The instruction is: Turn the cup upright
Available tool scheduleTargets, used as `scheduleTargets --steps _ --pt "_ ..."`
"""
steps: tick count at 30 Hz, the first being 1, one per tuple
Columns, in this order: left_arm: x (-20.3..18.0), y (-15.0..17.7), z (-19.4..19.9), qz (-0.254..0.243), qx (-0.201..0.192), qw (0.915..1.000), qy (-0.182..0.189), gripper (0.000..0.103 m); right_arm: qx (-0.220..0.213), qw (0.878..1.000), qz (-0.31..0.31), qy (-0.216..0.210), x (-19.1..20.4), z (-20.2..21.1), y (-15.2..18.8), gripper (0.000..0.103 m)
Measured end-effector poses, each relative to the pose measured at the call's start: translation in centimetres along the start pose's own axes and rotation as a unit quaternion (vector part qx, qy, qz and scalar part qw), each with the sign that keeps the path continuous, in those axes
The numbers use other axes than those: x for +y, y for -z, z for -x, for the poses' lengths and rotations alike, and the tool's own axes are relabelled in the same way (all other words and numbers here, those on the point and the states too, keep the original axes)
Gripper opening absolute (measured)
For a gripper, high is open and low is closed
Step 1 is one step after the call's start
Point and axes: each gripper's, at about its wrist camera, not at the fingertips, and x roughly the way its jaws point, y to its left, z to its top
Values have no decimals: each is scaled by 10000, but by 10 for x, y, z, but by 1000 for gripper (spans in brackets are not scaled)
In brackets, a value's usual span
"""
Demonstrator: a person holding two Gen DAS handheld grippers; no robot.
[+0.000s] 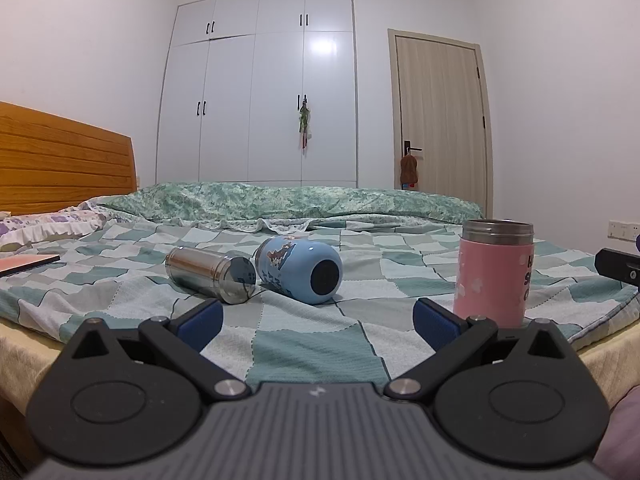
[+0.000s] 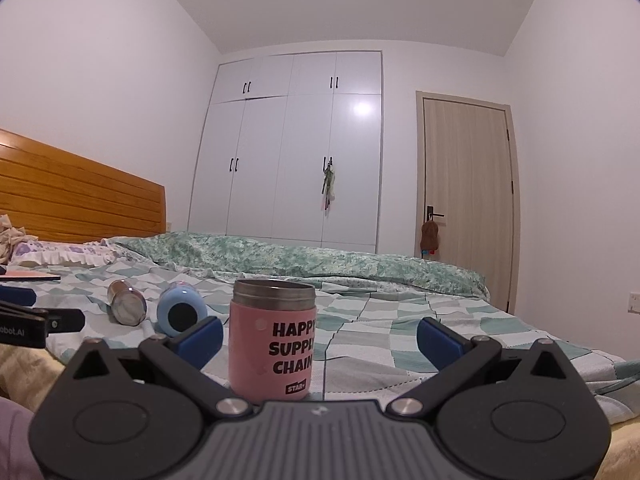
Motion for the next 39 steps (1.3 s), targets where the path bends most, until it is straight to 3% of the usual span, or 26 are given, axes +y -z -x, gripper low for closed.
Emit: scheduleTargets --steps 39 --pt "-2 -3 1 40 -44 10000 8 103 -15 10000 0 1 0 0 1 103"
